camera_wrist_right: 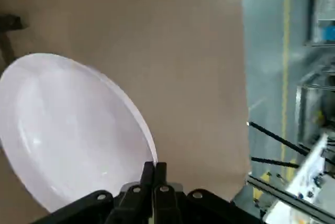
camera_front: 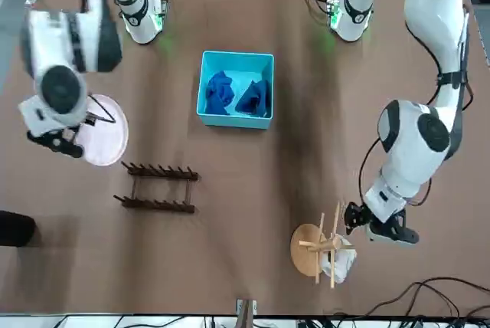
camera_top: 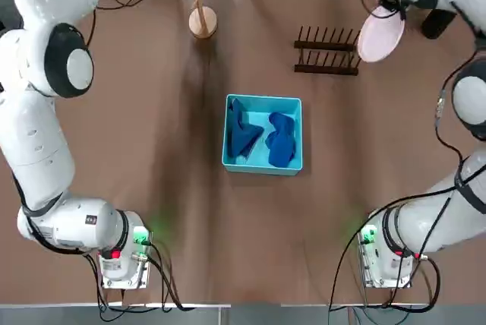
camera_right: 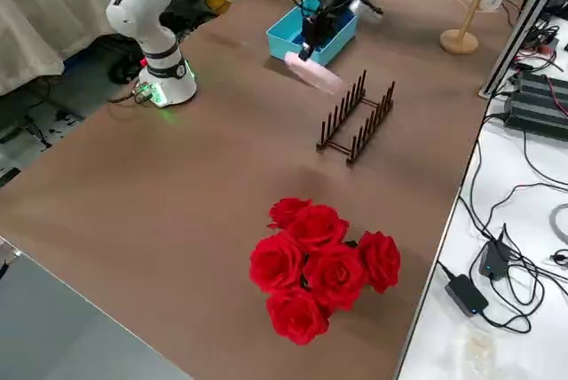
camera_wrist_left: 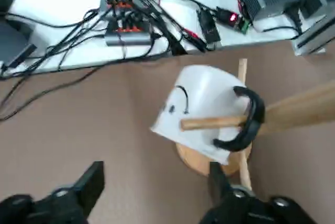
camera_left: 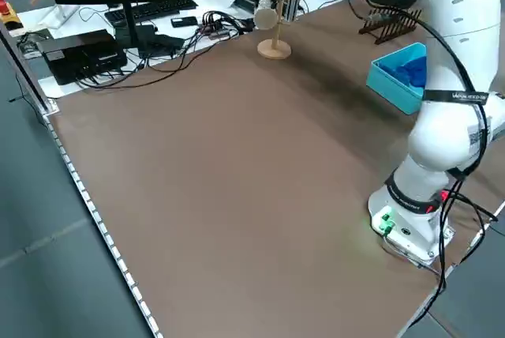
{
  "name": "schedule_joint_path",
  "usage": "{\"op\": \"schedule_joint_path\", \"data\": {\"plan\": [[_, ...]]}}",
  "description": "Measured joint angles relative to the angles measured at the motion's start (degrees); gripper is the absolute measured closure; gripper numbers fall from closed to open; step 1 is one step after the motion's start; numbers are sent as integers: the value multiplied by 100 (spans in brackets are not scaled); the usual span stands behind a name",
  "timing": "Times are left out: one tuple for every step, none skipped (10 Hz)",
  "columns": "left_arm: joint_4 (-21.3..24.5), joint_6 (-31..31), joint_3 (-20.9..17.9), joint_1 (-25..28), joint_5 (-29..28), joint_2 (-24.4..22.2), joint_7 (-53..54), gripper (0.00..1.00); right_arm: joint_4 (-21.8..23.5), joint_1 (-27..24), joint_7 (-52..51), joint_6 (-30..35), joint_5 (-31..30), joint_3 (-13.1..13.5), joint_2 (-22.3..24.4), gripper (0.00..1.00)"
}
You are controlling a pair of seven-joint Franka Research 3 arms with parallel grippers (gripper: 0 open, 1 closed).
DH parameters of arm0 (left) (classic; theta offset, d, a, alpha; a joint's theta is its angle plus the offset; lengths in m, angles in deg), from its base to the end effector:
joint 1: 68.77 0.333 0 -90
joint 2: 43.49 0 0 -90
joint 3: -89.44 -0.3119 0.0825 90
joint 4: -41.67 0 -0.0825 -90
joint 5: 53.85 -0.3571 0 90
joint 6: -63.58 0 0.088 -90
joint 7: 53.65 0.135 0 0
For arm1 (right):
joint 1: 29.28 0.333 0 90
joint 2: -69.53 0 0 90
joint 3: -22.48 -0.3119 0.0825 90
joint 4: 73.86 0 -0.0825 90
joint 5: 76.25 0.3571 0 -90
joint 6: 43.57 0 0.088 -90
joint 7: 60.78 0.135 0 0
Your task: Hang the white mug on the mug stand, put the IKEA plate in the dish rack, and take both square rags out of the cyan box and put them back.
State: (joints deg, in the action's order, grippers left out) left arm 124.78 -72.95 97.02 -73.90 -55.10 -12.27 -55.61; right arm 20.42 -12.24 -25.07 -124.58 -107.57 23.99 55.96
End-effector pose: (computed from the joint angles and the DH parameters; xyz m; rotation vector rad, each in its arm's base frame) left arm 0.7100 -0.1410 0.3959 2.9803 -0.2508 0.5802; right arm 0.5431 0.0727 0.4466 2.4050 -0.3738 -0.2179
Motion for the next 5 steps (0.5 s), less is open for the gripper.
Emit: {"op": "schedule_joint_path", "data": {"plan": [[-19,423,-1,89,0,-186,15,0,-84,149,341,176,-283,1,-185,97],[-20,810,-3,147,0,-361,32,0,-263,255,604,423,-551,1,-399,97],[-22,1207,-2,155,0,-513,36,0,-482,334,911,617,-823,1,-654,97],[-26,1645,12,147,0,-668,37,0,-673,381,1133,692,-1017,3,-913,97],[-21,2183,53,129,0,-870,37,0,-816,422,1256,716,-1111,6,-1107,97]]}}
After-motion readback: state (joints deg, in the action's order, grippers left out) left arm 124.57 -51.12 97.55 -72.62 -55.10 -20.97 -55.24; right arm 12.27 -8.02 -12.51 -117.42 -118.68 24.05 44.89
